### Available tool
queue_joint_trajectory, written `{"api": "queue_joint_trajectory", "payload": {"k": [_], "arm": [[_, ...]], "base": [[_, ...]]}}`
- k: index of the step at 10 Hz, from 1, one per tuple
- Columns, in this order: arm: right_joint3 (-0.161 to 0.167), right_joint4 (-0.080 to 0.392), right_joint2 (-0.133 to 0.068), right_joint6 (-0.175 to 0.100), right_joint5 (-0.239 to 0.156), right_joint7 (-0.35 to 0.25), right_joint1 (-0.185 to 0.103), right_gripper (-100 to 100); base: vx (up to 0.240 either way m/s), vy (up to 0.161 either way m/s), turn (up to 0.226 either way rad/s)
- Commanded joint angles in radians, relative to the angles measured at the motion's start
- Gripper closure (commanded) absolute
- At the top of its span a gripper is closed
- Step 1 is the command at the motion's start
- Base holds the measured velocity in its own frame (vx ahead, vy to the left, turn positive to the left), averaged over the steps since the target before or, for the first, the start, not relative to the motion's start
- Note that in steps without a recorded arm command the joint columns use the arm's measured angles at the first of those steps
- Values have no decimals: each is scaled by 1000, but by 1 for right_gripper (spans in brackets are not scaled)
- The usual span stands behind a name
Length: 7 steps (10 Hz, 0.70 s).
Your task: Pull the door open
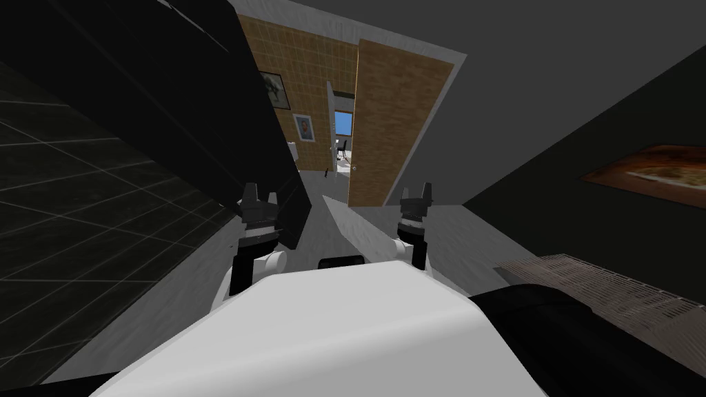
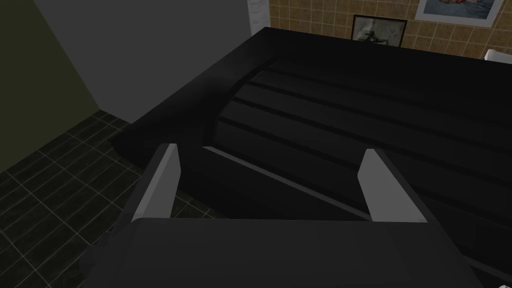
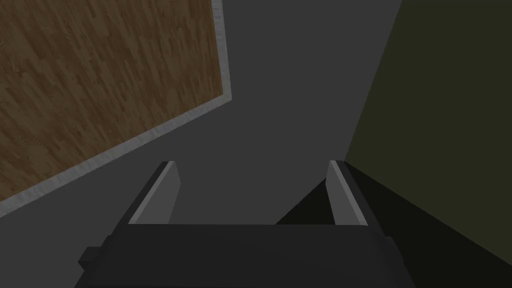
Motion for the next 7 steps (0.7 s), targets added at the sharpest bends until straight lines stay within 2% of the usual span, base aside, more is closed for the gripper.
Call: {"api": "queue_joint_trajectory", "payload": {"k": [1, 7], "arm": [[4, 34, -13, -1, -12, 6, -18, -100], [17, 161, -56, -3, -58, 31, -86, -100]], "base": [[43, 3, 24], [90, 9, 26]]}}
